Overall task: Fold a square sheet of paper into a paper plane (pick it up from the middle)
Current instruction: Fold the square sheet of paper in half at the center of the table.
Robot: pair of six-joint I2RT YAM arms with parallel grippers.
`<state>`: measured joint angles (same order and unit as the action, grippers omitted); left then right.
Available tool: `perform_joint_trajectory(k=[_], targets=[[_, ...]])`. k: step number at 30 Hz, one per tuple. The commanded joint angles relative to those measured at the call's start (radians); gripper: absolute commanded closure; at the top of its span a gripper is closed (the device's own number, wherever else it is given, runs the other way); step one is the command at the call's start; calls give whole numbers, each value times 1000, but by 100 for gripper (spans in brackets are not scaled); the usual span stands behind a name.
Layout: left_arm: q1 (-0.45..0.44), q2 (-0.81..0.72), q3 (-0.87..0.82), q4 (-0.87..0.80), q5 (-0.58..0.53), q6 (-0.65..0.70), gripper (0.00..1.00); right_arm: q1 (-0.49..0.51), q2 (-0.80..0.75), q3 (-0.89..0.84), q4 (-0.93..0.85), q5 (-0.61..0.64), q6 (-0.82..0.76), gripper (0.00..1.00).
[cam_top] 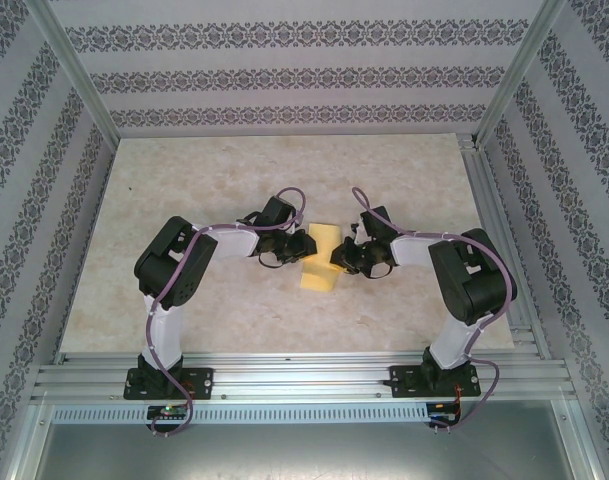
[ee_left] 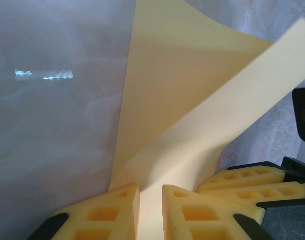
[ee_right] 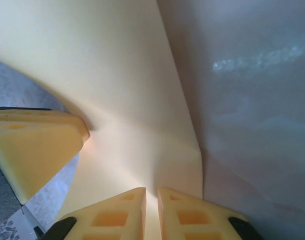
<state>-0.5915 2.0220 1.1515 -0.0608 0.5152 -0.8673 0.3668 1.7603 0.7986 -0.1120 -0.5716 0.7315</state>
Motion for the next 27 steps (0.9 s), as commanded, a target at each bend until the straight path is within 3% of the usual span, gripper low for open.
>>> perform_joint_trajectory(k=[1,6,12,21,27], targets=[[-11,61,-8,-51,-44,31,78,15,-39,13,-92,64,-29,84],[-13,62,-6,-51,-40,32,78,46,-114,10,-95,49,-12,83],[-14,67,0,-50,-34,31,78,63,-68,-50,14,16,45,83],[-15,73,4,-45,-27,32,78,72,-42,-69,-63,76,11,83],[-15,70,0,-47,-26,33,78,85,-148,-45,-99,78,18,82]])
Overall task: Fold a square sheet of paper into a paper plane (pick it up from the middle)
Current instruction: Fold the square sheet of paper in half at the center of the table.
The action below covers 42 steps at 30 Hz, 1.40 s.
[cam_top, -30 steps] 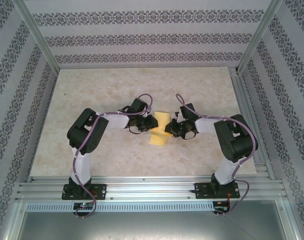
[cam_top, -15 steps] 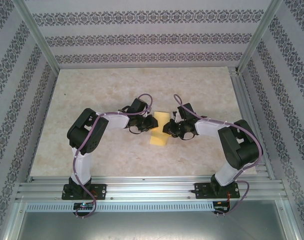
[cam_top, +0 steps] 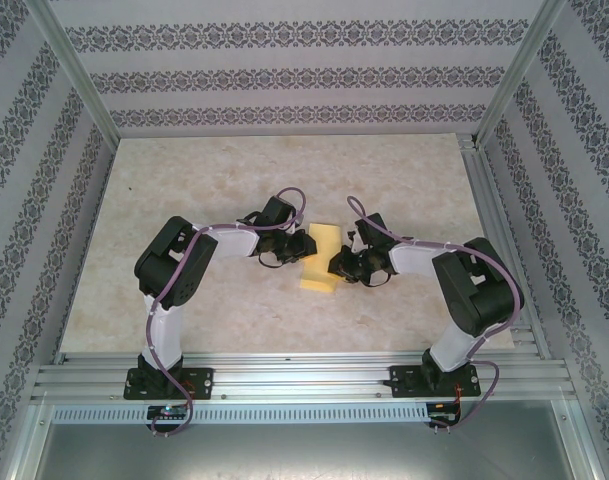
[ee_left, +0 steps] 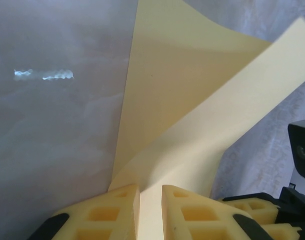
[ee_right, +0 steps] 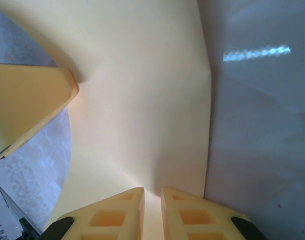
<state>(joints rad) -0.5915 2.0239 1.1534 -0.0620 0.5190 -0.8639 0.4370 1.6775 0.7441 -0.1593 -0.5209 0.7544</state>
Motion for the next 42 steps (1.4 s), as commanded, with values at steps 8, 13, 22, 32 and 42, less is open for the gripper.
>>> perform_joint_trajectory(k=[8,13,22,32,42], targets=[[-16,68,3,-50,-27,34,78,53,-59,-39,15,7,39,83],[-16,70,3,-50,-25,35,79,63,-5,-83,43,30,49,83],[-16,68,3,-53,-24,37,78,71,-104,-55,-4,20,49,82],[-18,72,8,-54,-20,37,78,95,-91,-125,66,23,83,82],[-18,71,8,-59,-21,40,79,98,-120,-137,21,46,76,83]])
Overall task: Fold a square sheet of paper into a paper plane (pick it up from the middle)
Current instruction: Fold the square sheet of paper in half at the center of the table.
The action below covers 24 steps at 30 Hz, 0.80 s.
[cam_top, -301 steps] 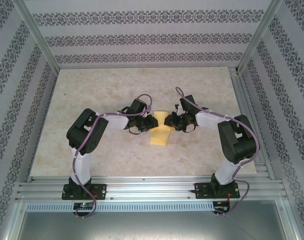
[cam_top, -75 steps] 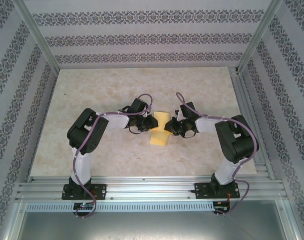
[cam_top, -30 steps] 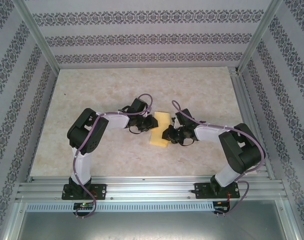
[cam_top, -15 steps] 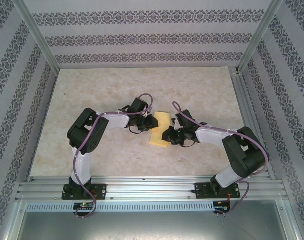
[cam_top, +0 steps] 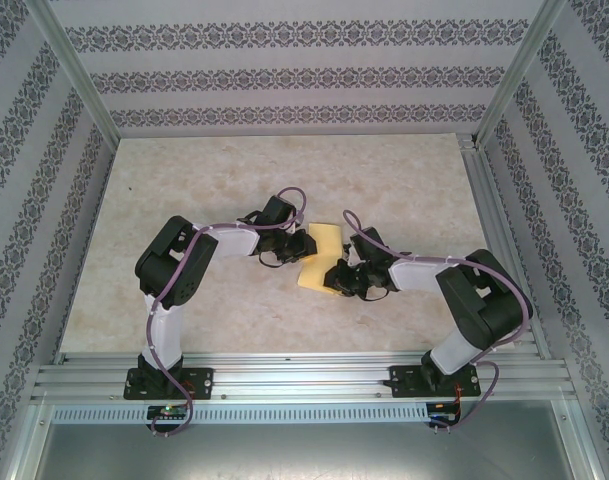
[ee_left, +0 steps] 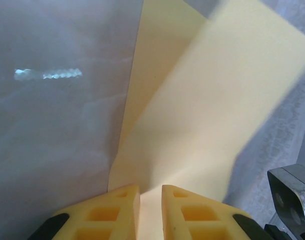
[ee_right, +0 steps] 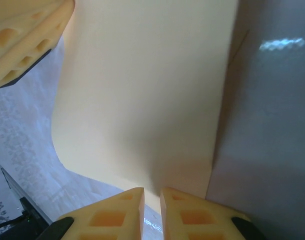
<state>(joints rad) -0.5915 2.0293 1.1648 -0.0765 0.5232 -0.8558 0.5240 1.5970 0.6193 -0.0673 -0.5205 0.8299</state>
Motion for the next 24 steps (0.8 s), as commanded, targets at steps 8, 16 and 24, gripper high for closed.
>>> perform_joint_trajectory(k=[8,16,24], targets=[[-20,67,5,-45,-23,30,78,16,-89,0,-93,44,-5,82],[-21,71,9,-46,-21,32,78,16,-23,-6,-103,43,-17,83],[-21,66,5,-49,-23,37,79,-101,-125,190,-250,70,-121,82]])
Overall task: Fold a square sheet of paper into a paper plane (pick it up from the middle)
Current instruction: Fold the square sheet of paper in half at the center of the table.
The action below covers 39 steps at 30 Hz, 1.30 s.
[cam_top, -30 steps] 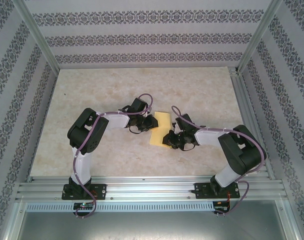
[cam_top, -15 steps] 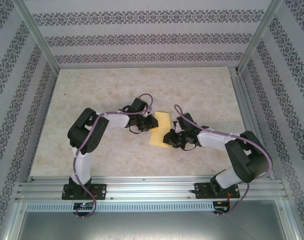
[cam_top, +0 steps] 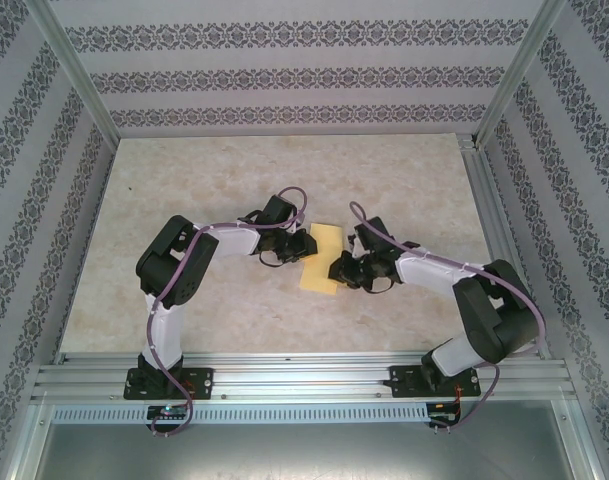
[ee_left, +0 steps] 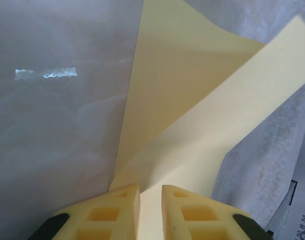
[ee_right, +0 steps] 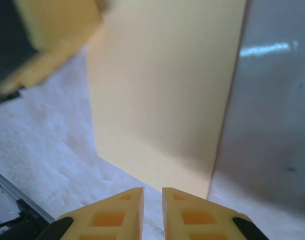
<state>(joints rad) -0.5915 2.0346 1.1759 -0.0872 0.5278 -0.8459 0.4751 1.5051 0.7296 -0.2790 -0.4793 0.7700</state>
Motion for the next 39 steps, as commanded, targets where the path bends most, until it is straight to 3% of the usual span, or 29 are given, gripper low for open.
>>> perform_joint_trajectory(k=[1,5,12,25,35,39], targets=[[-21,60,-7,-36,-28,27,79,-77,-20,107,-43,26,-75,82],[-21,60,-3,-37,-25,27,79,-144,74,175,-10,-24,-109,83],[-21,63,7,-55,-28,36,78,-165,224,230,61,-85,-116,83],[-21,68,7,-75,-34,53,79,-197,366,205,67,-62,-144,83],[-21,72,10,-85,-38,62,79,-202,255,294,-14,-96,-159,82],[-21,72,10,-84,-37,59,79,-206,289,354,-47,-88,-176,83]])
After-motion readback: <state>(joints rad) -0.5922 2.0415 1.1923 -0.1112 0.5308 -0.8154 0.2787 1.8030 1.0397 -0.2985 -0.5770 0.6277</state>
